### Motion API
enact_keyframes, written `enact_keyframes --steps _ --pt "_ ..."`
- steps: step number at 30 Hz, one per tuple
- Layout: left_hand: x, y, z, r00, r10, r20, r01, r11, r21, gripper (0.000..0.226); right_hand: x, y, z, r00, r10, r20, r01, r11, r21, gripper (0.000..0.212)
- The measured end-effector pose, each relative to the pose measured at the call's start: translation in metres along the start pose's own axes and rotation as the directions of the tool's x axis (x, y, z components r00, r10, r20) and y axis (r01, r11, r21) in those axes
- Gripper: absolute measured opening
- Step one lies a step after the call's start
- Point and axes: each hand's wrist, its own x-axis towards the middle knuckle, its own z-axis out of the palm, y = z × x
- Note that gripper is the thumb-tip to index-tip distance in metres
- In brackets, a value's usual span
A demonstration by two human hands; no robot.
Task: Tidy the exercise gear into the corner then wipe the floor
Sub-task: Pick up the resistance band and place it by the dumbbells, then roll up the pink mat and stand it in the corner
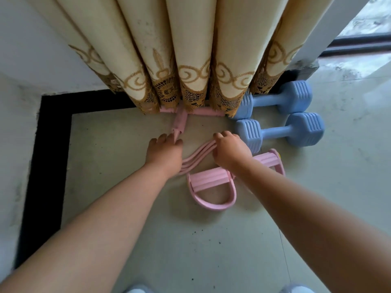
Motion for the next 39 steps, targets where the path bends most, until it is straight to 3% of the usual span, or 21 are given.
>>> enact_keyframes --steps 4,11,15,20,25,30,35,39 --pt "-0.061 0.000 -0.053 0.997 0.030 0.077 -0.028 0.999 -0.022 0.036 -0.058 -0.017 -0.041 0.998 -0.011 0.059 0.009 1.000 0.029 0.047" --pt "-0.176 -0.029 -0.181 0.994 -0.009 0.110 0.022 0.993 -0.114 0.052 -0.171 -0.055 -0.173 0.991 -0.074 0.109 0.077 0.997 -0.025 0.052" --pt "-0.238 -0.043 -0.253 0.991 -0.099 0.092 0.113 0.981 -0.161 0.051 -0.213 -0.087 -0.246 0.976 -0.177 0.126 0.187 0.979 -0.074 0.056" --pt "-0.335 -0.061 -0.325 0.939 -0.342 0.039 0.343 0.918 -0.199 0.051 -0.268 -0.136 -0.324 0.904 -0.408 0.123 0.424 0.891 -0.160 0.058" --pt "-0.455 -0.047 -0.340 0.806 -0.588 0.067 0.576 0.754 -0.317 0.047 -0.340 -0.177 -0.363 0.755 -0.625 0.196 0.655 0.713 -0.250 0.058" --pt "-0.585 -0.008 -0.322 0.618 -0.771 0.157 0.753 0.521 -0.402 0.048 -0.438 -0.215 -0.352 0.534 -0.765 0.360 0.843 0.451 -0.292 0.054" --pt "-0.723 0.070 -0.294 0.357 -0.897 0.260 0.878 0.227 -0.422 0.049 -0.568 -0.228 -0.311 0.276 -0.834 0.477 0.939 0.127 -0.321 0.052" --pt "-0.837 0.182 -0.273 0.116 -0.919 0.378 0.925 -0.038 -0.377 0.048 -0.694 -0.196 -0.275 0.058 -0.819 0.571 0.956 -0.120 -0.268 0.052"
